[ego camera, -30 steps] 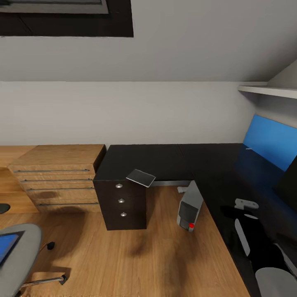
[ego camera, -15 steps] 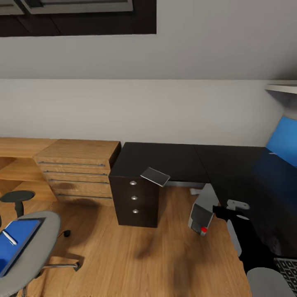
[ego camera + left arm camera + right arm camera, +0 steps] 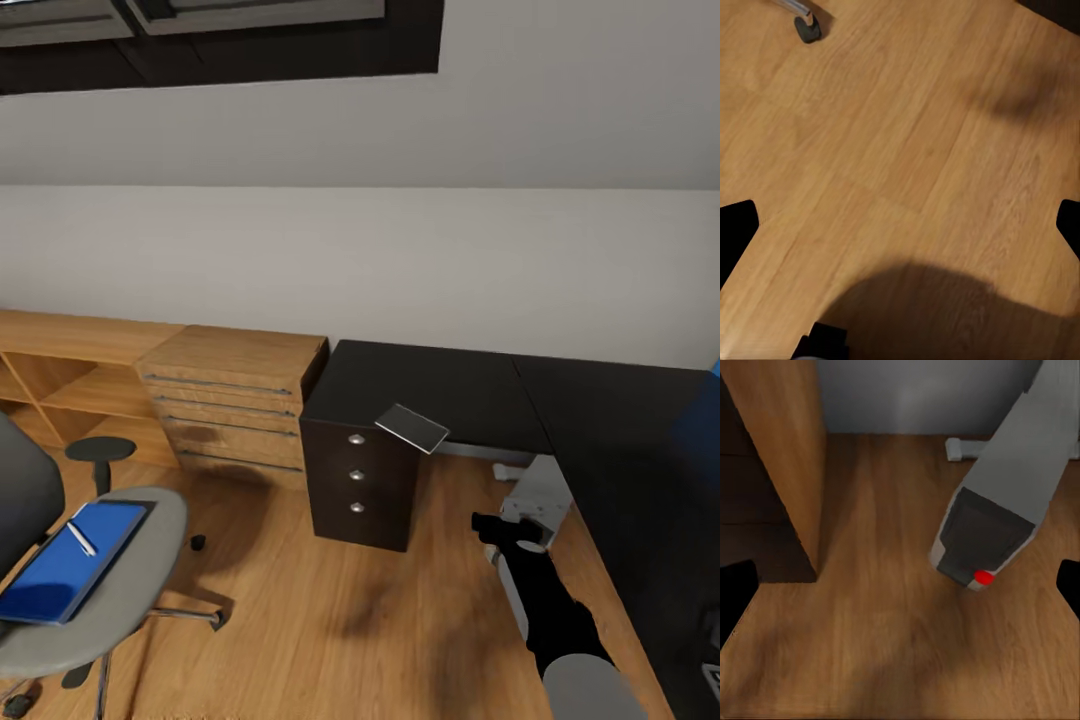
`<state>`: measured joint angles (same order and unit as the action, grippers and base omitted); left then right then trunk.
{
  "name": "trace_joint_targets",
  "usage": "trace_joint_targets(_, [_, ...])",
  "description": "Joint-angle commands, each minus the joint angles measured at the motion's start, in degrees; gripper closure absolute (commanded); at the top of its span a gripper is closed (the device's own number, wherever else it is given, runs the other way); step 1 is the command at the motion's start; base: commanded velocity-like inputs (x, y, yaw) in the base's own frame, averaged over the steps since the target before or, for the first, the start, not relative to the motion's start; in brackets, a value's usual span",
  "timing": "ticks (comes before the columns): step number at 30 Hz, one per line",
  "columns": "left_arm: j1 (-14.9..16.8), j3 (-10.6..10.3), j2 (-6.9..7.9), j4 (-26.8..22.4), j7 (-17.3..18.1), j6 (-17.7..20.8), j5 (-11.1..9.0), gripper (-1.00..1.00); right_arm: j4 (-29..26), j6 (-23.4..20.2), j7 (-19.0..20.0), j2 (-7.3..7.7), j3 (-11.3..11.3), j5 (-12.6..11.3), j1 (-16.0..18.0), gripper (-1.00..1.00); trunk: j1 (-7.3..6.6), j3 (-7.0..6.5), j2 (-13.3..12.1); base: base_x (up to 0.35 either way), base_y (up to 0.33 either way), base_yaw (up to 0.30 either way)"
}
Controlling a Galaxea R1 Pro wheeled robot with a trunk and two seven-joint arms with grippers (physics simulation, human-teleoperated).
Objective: In the bedroom, organize the workspace by keeping the computer under the desk, ensuring the monitor is on the desk, placing the keyboard on the desk next to the monitor, placing the mouse on the desk next to the keyboard, moving the folder from the swivel chair onto the desk next to the mouse, stacking the notebook on top of the folder with the pen on top of the notebook, and positioning the swivel chair next to the desk.
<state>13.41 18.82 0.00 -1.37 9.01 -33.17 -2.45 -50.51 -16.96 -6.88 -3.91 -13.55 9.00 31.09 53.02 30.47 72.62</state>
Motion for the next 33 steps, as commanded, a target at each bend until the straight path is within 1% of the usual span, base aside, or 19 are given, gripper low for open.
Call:
trace_joint_targets(1, [0.04,0.43,0.0,0.05,0.57,-0.06,-0.27,-1.0,0.65,0.43,0.07,-0.38,-0.1,1.04,0.02,-1.0,0.0,0.1,0.03,0.0,0.0,0.24])
trace_joint_targets(2, [0.04,0.43,0.0,0.05,0.57,-0.06,-0.28,-1.0,2.32,2.12,0.05,-0.86,0.18,1.92,0.02,-1.0,0.0,0.14,0.03,0.0,0.0,0.24])
trace_joint_targets(5, [0.04,0.43,0.0,0.05,0.57,-0.01,-0.28,-1.0,5.21,5.19,0.02,-1.31,1.14,3.35,0.02,-1.0,0.0,0.27,0.03,0.0,0.0,0.239])
trace_joint_targets(6, [0.04,0.43,0.0,0.05,0.57,0.03,-0.28,-1.0,7.22,7.55,-0.01,-1.48,2.08,4.16,0.02,-1.0,0.0,0.31,0.03,0.0,0.0,0.189])
trace_joint_targets(7, [0.04,0.43,0.0,0.05,0.57,0.07,-0.28,-1.0,8.19,8.8,0.0,-1.55,2.6,4.48,0.02,-1.0,0.0,0.34,0.03,0.0,0.0,0.151])
trace_joint_targets(8, [0.04,0.43,0.0,0.05,0.55,0.12,-0.28,-1.0,10.15,11.3,0.01,-1.64,3.69,4.94,0.02,-1.0,0.0,0.35,0.03,0.0,0.0,0.097])
trace_joint_targets(9, [0.04,0.43,0.0,0.05,0.52,0.15,-0.28,-1.0,12.25,13.73,0.02,-1.7,4.76,5.27,0.02,-1.0,0.0,0.37,0.03,0.0,0.0,0.062])
trace_joint_targets(10, [0.04,0.43,0.02,0.05,0.52,0.14,-0.28,-1.0,13.36,14.9,0.02,-1.7,5.24,5.39,0.02,-1.0,0.0,0.38,0.03,0.0,0.0,0.049])
trace_joint_targets(11, [0.04,0.43,0.05,0.05,0.5,0.14,-0.28,-1.0,15.68,17.13,0.02,-1.72,5.98,5.54,0.02,-1.0,0.0,0.38,0.03,0.0,0.0,0.032])
trace_joint_targets(12, [0.04,0.43,0.06,0.05,0.48,0.15,-0.28,-1.0,16.91,18.2,0.06,-1.72,6.25,5.58,0.02,-1.0,0.0,0.38,0.03,0.0,0.0,0.025])
trace_joint_targets(14, [0.04,0.47,0.08,0.05,0.4,0.19,-0.28,-1.0,22.53,22.73,0.19,-1.74,6.93,5.67,0.02,-1.0,0.0,0.39,0.03,0.0,0.0,0.013])
trace_joint_targets(15, [0.04,0.47,0.08,0.05,0.36,0.23,-0.28,-1.0,24.11,24.0,0.21,-1.76,7.04,5.67,0.02,-1.0,0.0,0.39,0.03,0.0,0.0,0.008])
trace_joint_targets(18, [0.04,0.51,0.09,0.05,0.25,0.34,-0.34,-1.0,33.72,32.57,0.27,-1.8,7.33,5.69,0.02,-1.0,0.0,0.39,0.03,0.0,0.0,0.004])
trace_joint_targets(19, [0.04,0.51,0.09,0.05,0.25,0.35,-0.35,-1.0,35.25,33.9,0.27,-1.8,7.33,5.68,0.02,-1.0,0.0,0.39,0.03,0.0,0.0,0.002])
trace_joint_targets(21, [0.04,0.52,0.09,0.05,0.23,0.37,-0.36,-1.0,40.8,38.1,0.28,-1.77,7.29,5.63,0.02,-1.0,0.0,0.39,0.03,0.0,0.0,0.001])
trace_joint_targets(22, [0.04,0.52,0.09,0.05,0.23,0.37,-0.36,-1.0,42.07,38.88,0.29,-1.74,7.28,5.62,0.02,-1.0,0.0,0.39,0.03,0.0,0.0,0.0])
trace_joint_targets(23, [0.04,0.52,0.09,0.07,0.22,0.41,-0.36,-1.0,44.46,40.2,0.29,-1.68,7.26,5.61,0.02,-1.0,0.0,0.39,0.03,0.0,0.0,0.0])
trace_joint_targets(27, [0.04,0.52,0.09,0.11,0.26,0.46,-0.36,-1.0,49.99,42.73,0.29,-1.32,7.16,5.55,-0.07,-1.0,0.0,0.39,0.03,0.0,0.0,0.0])
trace_joint_targets(33, [0.04,0.52,0.09,0.14,0.31,0.47,-0.36,-1.0,51.43,43.5,0.29,-0.9,7.14,5.48,-0.95,-1.0,0.0,0.39,0.03,0.0,0.0,0.0])
